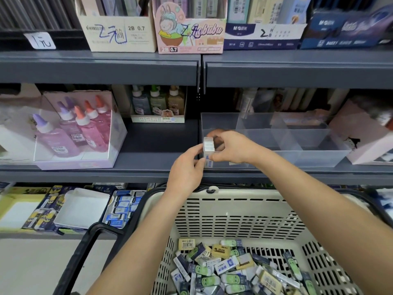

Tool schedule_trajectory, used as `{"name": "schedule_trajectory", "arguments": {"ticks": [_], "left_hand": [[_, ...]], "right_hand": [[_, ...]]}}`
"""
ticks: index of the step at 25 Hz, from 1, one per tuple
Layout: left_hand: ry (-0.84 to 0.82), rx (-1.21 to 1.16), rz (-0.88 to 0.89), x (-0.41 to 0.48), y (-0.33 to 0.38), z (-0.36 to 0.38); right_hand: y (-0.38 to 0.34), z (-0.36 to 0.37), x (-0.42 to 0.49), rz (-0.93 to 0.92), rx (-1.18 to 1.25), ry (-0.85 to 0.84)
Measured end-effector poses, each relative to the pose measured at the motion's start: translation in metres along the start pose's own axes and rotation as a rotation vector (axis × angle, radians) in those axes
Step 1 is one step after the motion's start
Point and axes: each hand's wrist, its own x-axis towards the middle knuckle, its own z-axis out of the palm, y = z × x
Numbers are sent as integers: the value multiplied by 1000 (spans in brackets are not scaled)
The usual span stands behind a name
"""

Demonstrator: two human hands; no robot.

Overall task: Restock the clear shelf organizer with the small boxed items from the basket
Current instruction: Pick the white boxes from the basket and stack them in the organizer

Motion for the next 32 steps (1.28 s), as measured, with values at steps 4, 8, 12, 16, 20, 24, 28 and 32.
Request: {"name": "schedule_trajectory", "arguments": {"ticks": [4, 8, 12, 16, 20, 24, 28, 32], "left_hand": [[13, -10, -7, -4, 5, 0], [73, -15, -13, -13, 11, -5], [201, -38, 11, -42, 22, -19], [-16, -26, -25, -100, 19, -7], [-264, 55, -251, -125, -11, 39], [-324, 122, -470, -143, -54, 68], [-426, 252, -421, -149, -80, 71], [-516, 363, -445, -149, -90, 81]], "right_hand": [[-4, -3, -3, 26, -56, -3], [-6, -14, -30, 56, -40, 110], [-1, -8, -99, -69, 169, 410], [28, 43, -164, 27, 330, 250], [71, 108, -183, 221, 109, -149], [107, 131, -189, 316, -69, -268], [114, 143, -185, 291, -154, -268], [94, 165, -172, 264, -138, -305]]}}
